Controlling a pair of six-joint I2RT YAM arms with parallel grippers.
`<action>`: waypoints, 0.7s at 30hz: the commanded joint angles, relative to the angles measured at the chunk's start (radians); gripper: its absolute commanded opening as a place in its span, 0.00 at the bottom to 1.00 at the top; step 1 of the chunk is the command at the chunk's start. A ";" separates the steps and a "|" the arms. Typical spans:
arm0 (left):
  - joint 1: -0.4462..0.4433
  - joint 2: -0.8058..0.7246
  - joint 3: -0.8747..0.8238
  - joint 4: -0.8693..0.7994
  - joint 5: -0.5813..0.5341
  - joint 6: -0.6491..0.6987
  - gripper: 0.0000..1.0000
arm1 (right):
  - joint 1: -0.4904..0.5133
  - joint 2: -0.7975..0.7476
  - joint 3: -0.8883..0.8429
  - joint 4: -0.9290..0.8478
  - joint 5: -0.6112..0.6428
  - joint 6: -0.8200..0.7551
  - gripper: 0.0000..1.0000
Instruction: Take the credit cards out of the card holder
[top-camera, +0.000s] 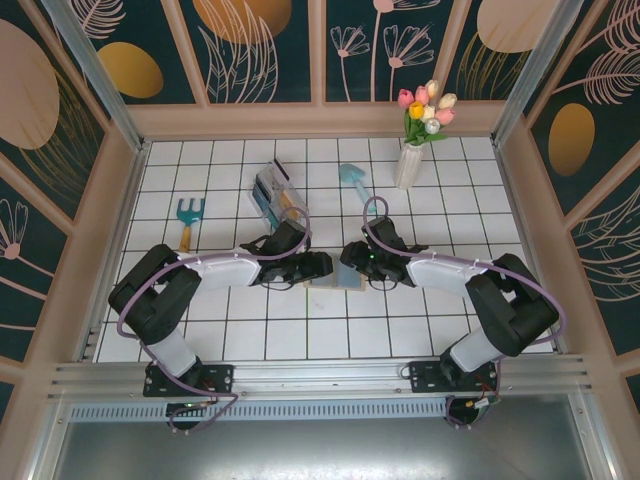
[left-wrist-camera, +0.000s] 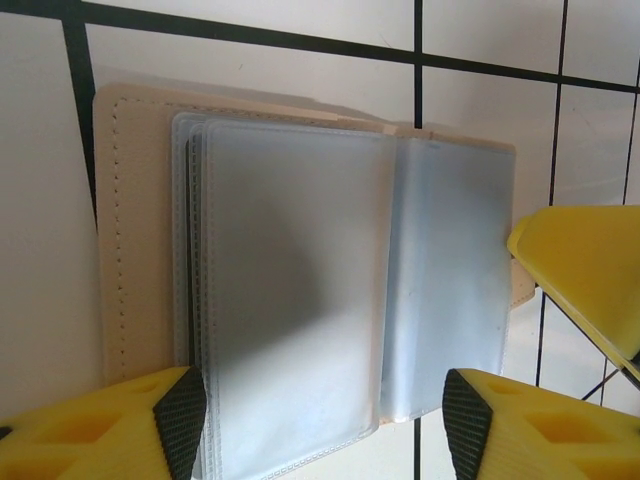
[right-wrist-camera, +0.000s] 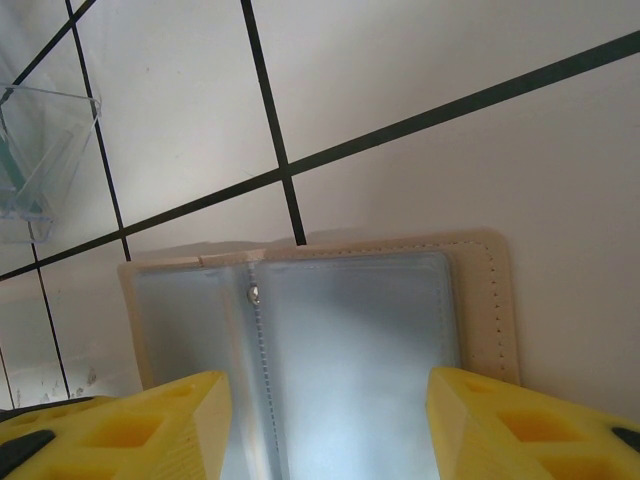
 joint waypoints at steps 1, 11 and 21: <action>-0.004 0.039 0.010 -0.023 -0.013 0.004 0.67 | -0.009 0.012 -0.016 -0.026 0.002 0.012 0.55; -0.004 0.066 0.012 0.007 0.037 0.007 0.67 | -0.008 0.012 -0.016 -0.022 -0.003 0.018 0.55; -0.005 0.041 0.009 0.136 0.175 0.010 0.61 | -0.009 0.005 -0.017 -0.013 -0.017 0.014 0.55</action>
